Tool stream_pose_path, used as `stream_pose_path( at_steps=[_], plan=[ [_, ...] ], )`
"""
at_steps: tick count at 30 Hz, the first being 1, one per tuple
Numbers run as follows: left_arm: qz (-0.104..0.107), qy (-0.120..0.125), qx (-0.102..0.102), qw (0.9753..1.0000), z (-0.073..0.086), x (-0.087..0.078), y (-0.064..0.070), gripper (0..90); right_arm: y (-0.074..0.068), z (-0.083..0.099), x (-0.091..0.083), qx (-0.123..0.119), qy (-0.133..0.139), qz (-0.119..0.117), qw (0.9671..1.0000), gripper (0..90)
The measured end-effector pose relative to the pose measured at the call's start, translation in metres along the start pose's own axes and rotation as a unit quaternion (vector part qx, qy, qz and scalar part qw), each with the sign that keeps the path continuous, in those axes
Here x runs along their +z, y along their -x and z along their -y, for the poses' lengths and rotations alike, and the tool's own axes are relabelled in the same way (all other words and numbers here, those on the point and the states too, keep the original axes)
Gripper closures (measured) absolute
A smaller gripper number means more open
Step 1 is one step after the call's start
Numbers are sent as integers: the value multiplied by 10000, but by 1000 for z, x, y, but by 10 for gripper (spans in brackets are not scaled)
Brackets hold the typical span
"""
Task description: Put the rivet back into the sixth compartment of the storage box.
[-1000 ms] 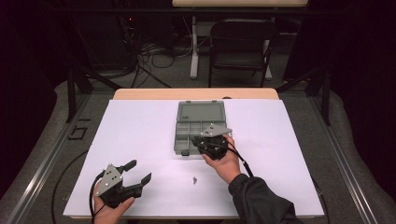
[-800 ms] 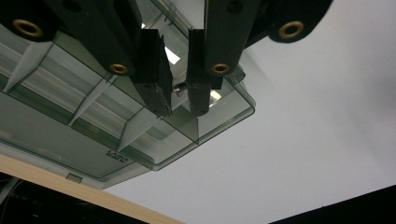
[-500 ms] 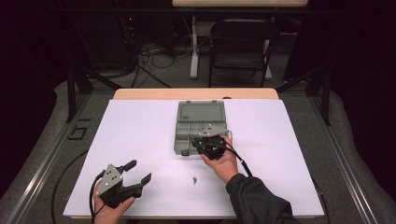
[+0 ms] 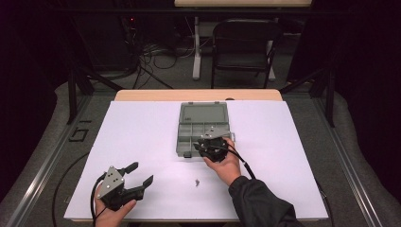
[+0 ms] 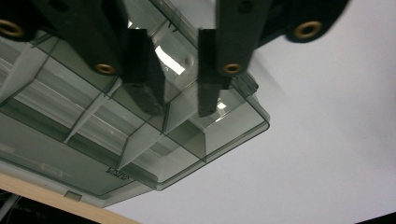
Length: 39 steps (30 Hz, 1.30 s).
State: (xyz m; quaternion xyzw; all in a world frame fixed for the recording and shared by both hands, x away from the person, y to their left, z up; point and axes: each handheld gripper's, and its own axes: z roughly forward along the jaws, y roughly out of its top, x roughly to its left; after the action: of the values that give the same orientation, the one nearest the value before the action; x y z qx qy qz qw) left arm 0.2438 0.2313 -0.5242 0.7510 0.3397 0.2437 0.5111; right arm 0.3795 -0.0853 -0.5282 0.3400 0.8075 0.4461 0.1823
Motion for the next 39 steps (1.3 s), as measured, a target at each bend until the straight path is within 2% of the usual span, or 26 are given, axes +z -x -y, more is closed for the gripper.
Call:
stream_pose_path(
  at_steps=[7, 10, 12, 16, 18, 19, 24, 29, 33, 39],
  plan=[
    [-5, -27, 20, 10000, 0, 0, -1, 276, 2, -3, -18, 62, 152, 59, 9998, 501],
    [-13, -14, 16, 10000, 0, 0, 0, 276, 3, -2, -24, 45, 179, 72, 9998, 475],
    [-9, -11, 9, 10000, 0, 0, 0, 276, 2, -1, -33, 7, 294, 83, 9995, 445],
    [-26, 1, 0, 10000, 0, 0, 0, 276, -4, 2, -45, -86, 320, 56, 9994, 432],
    [-30, 0, -14, 10000, 0, 0, 0, 276, -6, 4, -49, -74, 334, 89, 9994, 427],
    [-26, -3, -17, 10000, 0, 0, 0, 276, -8, 7, -56, -85, 412, 160, 9990, 425],
    [-15, -8, 11, 10000, 0, -1, 0, 276, -11, 15, -70, -115, 579, 89, 9982, 418],
    [-12, -27, 29, 10000, 0, -1, 1, 276, -16, 31, -88, -128, 725, 26, 9973, 385],
    [-14, -16, 20, 10000, 0, 0, 1, 276, -17, 39, -94, -26, 792, -89, 9968, 372],
    [-2, -41, 36, 10000, -1, -1, 1, 276, -21, 52, -100, -147, 907, 8, 9958, 360]
  ],
)
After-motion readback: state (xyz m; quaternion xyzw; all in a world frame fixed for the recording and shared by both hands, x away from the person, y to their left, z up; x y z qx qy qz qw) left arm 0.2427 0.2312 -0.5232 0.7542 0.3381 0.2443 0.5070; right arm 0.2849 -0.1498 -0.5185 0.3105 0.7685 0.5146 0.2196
